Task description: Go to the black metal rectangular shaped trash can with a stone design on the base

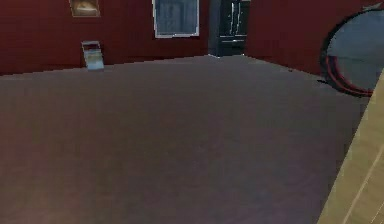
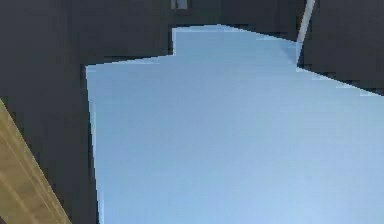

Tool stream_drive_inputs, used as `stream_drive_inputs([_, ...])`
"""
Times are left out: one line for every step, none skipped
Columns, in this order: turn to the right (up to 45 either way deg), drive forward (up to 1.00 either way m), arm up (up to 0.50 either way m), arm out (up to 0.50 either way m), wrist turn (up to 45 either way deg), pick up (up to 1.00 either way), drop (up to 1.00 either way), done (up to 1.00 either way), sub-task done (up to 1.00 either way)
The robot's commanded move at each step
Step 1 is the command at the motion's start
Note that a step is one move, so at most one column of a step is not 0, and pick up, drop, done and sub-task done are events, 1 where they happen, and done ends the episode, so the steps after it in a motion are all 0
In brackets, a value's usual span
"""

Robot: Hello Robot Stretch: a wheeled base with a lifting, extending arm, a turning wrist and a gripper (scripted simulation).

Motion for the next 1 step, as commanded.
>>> stream_drive_inputs([-27.0,0.00,0.00,0.00,0.0,0.00,0.00,0.00,0.00])
